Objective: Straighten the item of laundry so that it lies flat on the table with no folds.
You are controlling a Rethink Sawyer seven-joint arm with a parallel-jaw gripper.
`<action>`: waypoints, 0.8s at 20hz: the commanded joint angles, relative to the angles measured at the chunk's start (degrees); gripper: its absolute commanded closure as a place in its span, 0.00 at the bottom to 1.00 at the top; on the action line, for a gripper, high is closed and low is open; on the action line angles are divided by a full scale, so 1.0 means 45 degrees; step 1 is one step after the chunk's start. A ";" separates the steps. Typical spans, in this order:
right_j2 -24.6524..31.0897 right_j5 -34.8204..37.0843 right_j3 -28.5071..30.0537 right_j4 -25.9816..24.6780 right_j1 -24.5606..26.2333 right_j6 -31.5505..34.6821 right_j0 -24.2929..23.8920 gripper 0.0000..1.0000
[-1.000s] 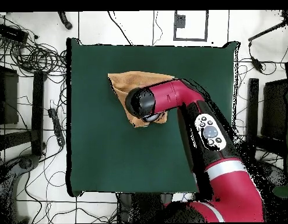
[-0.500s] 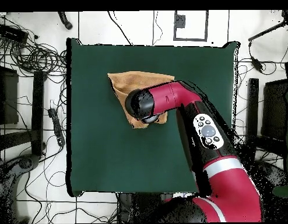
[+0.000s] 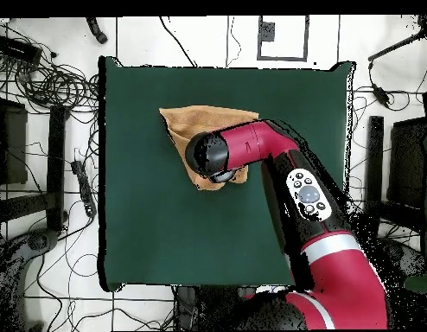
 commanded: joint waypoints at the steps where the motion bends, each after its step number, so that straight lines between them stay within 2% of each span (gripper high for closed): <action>1: 0.0216 -0.0344 0.0651 0.0331 0.0249 0.0086 0.0454 1.00; 16: 0.0117 -0.0065 0.0702 0.0457 0.0173 0.0214 0.0457 1.00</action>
